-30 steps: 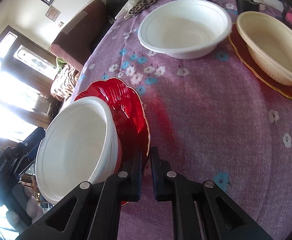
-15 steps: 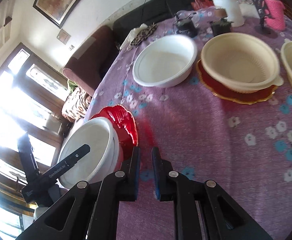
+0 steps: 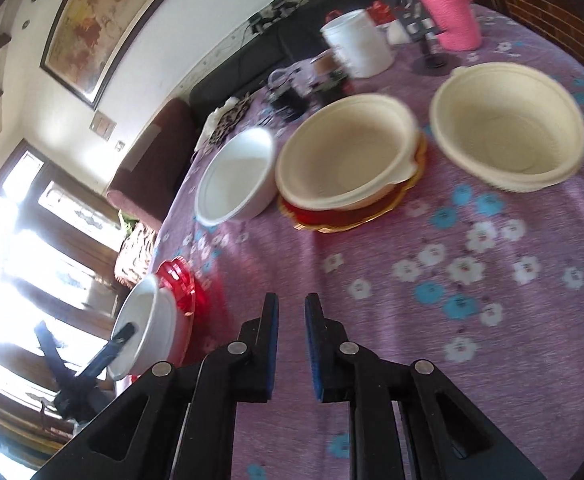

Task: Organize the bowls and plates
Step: 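Move the right gripper to the cream bowl on the gold plate, then grasp the cream bowl rim with the right gripper and lift it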

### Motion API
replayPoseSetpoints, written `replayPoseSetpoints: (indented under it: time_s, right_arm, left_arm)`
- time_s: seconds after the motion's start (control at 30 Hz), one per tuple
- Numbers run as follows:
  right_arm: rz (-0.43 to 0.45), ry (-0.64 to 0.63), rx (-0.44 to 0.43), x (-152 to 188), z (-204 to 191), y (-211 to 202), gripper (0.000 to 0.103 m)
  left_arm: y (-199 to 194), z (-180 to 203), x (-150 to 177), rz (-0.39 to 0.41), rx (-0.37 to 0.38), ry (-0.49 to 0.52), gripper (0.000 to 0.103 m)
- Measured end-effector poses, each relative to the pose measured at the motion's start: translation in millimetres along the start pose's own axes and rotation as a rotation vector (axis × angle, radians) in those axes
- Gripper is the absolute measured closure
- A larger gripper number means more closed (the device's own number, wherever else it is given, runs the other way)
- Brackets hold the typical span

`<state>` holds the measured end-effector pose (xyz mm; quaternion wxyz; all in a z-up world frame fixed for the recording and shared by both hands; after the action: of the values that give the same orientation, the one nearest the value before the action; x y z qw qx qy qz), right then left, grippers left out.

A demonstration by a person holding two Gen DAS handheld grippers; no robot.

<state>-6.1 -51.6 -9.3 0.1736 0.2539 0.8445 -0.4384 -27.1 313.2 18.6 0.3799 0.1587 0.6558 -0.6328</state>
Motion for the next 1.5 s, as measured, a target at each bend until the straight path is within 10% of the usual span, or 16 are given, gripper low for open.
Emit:
replayPoseSetpoints:
  time_s: [0.63, 1.0, 1.1, 1.23, 1.43, 1.5]
  right_arm:
    - [0.018, 0.013, 0.314, -115.2, 69.0, 79.4, 0.082]
    - [-0.083, 0.006, -0.013, -76.3, 30.5, 53.6, 0.096]
    - [0.017, -0.062, 0.142, -93.2, 34.3, 36.1, 0.094]
    - [0.047, -0.099, 0.267, -114.8, 43.4, 45.6, 0.048]
    - [-0.037, -0.14, 0.38, -128.5, 67.0, 88.3, 0.049]
    - [-0.076, -0.14, 0.372, -127.0, 68.9, 95.8, 0.077]
  left_arm:
    - [-54.4, 140.7, 20.7, -0.065, 0.31, 0.102, 0.03]
    - [-44.1, 139.0, 34.0, -0.114, 0.337, 0.073, 0.03]
    - [-45.9, 140.9, 36.5, -0.114, 0.341, 0.073, 0.03]
    - [-48.3, 145.5, 39.8, -0.119, 0.345, 0.082, 0.03]
    - [-51.3, 150.1, 40.9, -0.119, 0.353, 0.1, 0.03]
    - [-50.7, 149.5, 40.4, -0.12, 0.353, 0.101, 0.03]
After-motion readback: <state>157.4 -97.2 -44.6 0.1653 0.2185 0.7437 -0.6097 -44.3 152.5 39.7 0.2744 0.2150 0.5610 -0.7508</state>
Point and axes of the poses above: each gripper's, at about its wrist camera, not at the fingertips, and y roughly the way its jaws point, z to its right, x to its underside, the point moved 10 cm from there along y, roughly the way its jaws point, and after that the axes turned 4 degrees about -y, right-handed, at the moved point
